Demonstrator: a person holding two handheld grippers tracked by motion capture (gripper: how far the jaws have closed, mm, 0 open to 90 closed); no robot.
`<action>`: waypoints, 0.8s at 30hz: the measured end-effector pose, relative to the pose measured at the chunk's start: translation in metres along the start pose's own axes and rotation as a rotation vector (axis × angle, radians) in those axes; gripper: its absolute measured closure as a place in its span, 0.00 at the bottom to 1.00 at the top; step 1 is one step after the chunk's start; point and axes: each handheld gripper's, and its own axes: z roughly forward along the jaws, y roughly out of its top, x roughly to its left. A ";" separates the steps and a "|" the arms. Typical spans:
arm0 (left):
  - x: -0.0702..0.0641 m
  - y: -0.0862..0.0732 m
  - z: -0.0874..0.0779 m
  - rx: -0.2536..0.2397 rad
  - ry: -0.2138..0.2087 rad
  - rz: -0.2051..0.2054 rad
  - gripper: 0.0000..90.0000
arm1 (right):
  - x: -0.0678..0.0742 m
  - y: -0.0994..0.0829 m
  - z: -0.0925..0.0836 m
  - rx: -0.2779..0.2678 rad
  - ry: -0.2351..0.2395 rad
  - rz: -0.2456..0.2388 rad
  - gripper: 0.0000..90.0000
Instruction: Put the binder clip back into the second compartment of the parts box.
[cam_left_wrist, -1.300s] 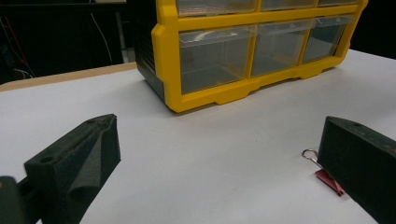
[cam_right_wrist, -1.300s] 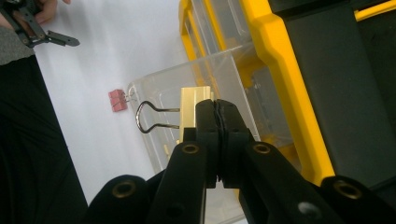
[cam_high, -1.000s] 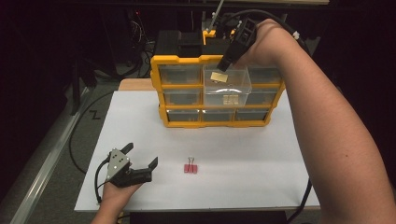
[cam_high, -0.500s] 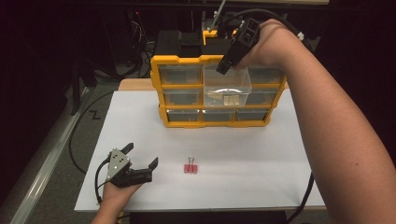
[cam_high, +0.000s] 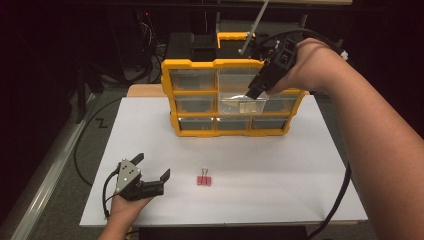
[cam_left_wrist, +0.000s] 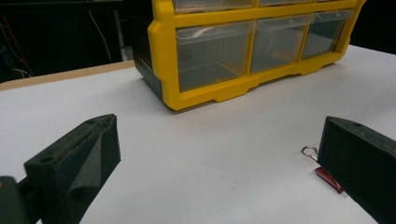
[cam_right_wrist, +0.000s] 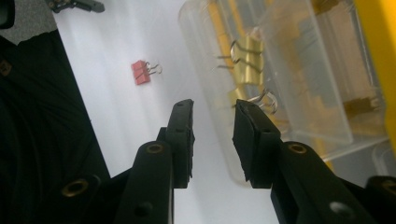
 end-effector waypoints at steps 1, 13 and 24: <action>0.000 0.000 0.000 0.000 0.000 0.001 0.00 | 0.001 -0.002 0.000 0.002 0.001 0.003 0.78; -0.002 0.000 0.000 0.004 0.001 0.008 0.00 | 0.020 -0.024 0.012 0.029 0.017 -0.011 0.73; -0.001 0.000 0.000 -0.001 0.000 0.006 0.00 | 0.028 -0.034 0.039 0.044 0.026 -0.015 0.64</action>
